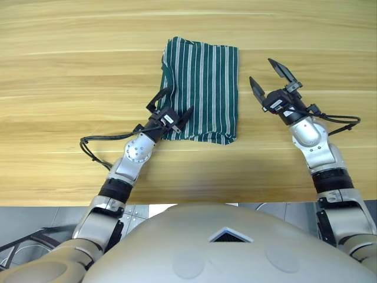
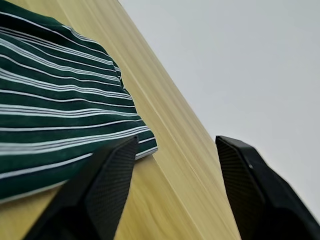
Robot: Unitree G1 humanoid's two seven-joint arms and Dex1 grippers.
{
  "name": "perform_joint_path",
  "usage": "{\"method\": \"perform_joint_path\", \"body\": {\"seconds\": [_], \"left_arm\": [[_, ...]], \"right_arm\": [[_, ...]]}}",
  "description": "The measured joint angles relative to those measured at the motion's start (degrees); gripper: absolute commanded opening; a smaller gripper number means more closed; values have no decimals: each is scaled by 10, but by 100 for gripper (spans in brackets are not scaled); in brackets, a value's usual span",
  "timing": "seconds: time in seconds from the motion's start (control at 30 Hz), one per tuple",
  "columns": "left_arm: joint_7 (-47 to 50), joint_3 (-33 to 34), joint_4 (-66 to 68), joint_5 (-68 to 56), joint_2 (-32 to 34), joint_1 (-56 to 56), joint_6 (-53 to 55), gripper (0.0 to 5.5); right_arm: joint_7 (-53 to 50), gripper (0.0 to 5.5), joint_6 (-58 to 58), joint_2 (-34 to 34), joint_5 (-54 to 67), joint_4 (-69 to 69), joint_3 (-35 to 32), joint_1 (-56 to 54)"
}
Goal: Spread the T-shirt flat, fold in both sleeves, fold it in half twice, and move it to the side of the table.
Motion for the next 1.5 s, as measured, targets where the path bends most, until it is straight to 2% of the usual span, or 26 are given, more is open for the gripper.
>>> {"method": "perform_joint_path", "body": {"seconds": [0.2,0.3,0.4,0.57,0.83,0.93,1.07,1.3,1.5], "left_arm": [[-26,33,-111,-40,3,23,58,432],[-20,67,-141,-64,2,21,71,432],[-38,70,-162,-92,1,22,81,432],[-2,85,-68,-22,15,-20,88,432],[-6,8,69,69,14,-73,29,432],[36,-3,132,109,20,-116,14,432],[78,2,158,125,34,-129,7,432],[81,25,151,86,37,-95,-18,432],[55,19,146,67,38,-83,-49,432]], "right_arm": [[16,288,-1,0,-3,-1,9,-2],[53,288,-13,-2,-20,0,45,-2],[52,288,-17,2,-68,12,80,-3],[-10,288,-14,36,-191,50,148,-57],[-69,288,-14,44,-226,96,182,-96],[-91,288,-13,44,-240,121,194,-115],[-113,288,-13,43,-243,133,204,-123],[-131,288,-18,30,-244,139,218,-129],[-67,288,-89,1,-108,6,184,-70]]}}
